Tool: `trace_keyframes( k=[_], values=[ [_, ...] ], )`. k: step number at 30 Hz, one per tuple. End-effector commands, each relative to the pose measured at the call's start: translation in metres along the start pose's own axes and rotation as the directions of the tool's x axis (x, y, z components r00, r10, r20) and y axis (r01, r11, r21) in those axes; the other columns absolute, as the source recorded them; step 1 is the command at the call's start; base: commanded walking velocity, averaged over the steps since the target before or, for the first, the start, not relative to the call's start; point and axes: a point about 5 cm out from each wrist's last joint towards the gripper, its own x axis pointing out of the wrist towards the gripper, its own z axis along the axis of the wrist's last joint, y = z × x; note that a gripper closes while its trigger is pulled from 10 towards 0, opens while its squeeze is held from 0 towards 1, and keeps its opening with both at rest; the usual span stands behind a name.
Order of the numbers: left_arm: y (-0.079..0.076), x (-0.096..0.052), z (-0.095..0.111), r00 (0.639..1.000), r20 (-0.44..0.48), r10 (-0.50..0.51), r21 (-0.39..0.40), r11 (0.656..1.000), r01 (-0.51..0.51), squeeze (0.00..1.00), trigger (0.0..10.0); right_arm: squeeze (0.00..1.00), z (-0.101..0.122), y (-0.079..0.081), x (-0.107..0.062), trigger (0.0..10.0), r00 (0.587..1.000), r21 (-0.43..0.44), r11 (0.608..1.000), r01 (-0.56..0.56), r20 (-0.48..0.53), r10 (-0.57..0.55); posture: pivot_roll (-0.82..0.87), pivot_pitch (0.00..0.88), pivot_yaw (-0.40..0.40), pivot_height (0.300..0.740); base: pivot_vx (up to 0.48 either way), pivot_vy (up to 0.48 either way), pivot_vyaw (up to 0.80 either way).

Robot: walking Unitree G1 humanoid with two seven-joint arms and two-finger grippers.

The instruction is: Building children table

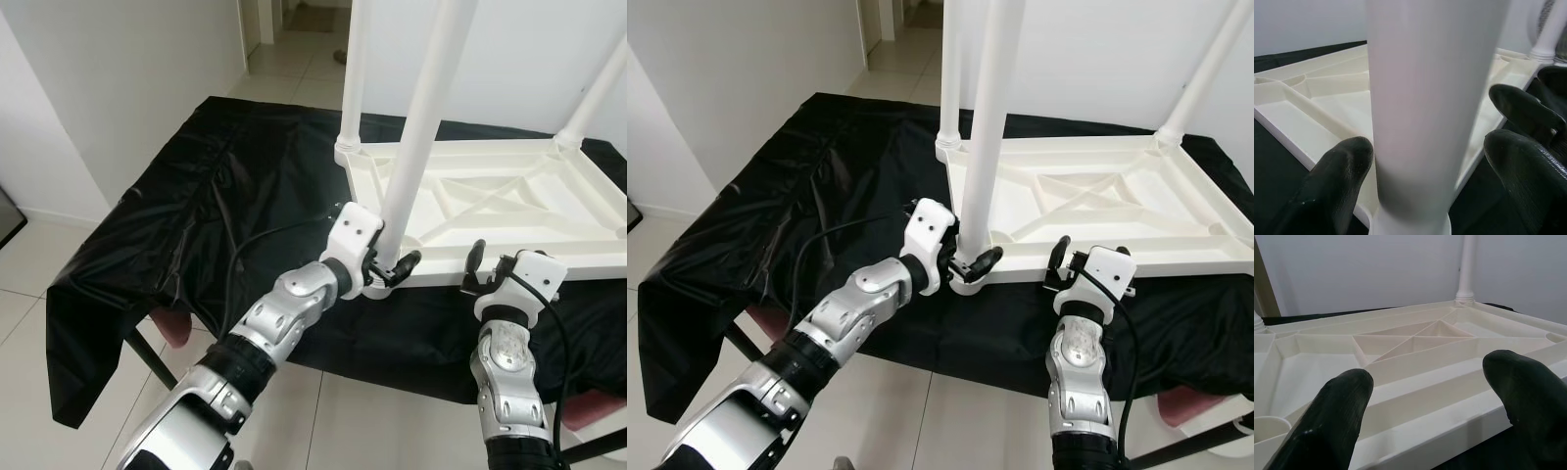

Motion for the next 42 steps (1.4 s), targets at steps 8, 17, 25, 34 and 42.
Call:
trace_keyframes(
  k=[8, 17, 25, 34, 42],
  values=[
    [-0.012, 0.012, 0.010, 0.983, 0.029, -0.180, 0.010, 0.984, 0.180, 0.00, 10.0, 0.00, -0.003, 0.003, -0.009, 10.0, 0.999, 0.010, 0.999, 0.030, -0.028, -0.030, -0.03, 0.070, 0.033, 0.740, 0.000, 0.000, 0.00],
    [-0.011, 0.011, 0.009, 0.977, 0.033, -0.212, 0.000, 0.977, 0.212, 0.00, 0.0, 0.00, -0.012, -0.018, -0.019, 10.0, 0.961, -0.056, 0.964, 0.259, -0.079, -0.263, -0.03, 0.072, 0.038, 0.740, 0.000, 0.000, 0.00],
    [-0.008, 0.010, 0.007, 0.975, 0.035, -0.217, 0.002, 0.976, 0.217, 0.00, 0.0, 0.00, -0.018, -0.037, -0.025, 10.0, 0.893, -0.074, 0.900, 0.430, -0.114, -0.436, -0.03, 0.073, 0.040, 0.740, 0.000, 0.000, 0.00],
    [-0.006, 0.007, 0.010, 0.972, 0.033, -0.231, 0.016, 0.973, 0.231, 0.00, 10.0, 0.00, -0.029, -0.044, -0.020, 10.0, 0.854, -0.068, 0.873, 0.483, -0.186, -0.486, -0.03, 0.077, 0.041, 0.740, 0.000, 0.000, 0.00],
    [-0.008, -0.004, 0.011, 0.960, 0.039, -0.276, 0.027, 0.961, 0.275, 0.00, 10.0, 0.00, -0.034, -0.044, -0.004, 10.0, 0.848, -0.066, 0.873, 0.484, -0.212, -0.486, -0.01, 0.081, 0.041, 0.740, 0.000, 0.000, 0.00]
  ],
)
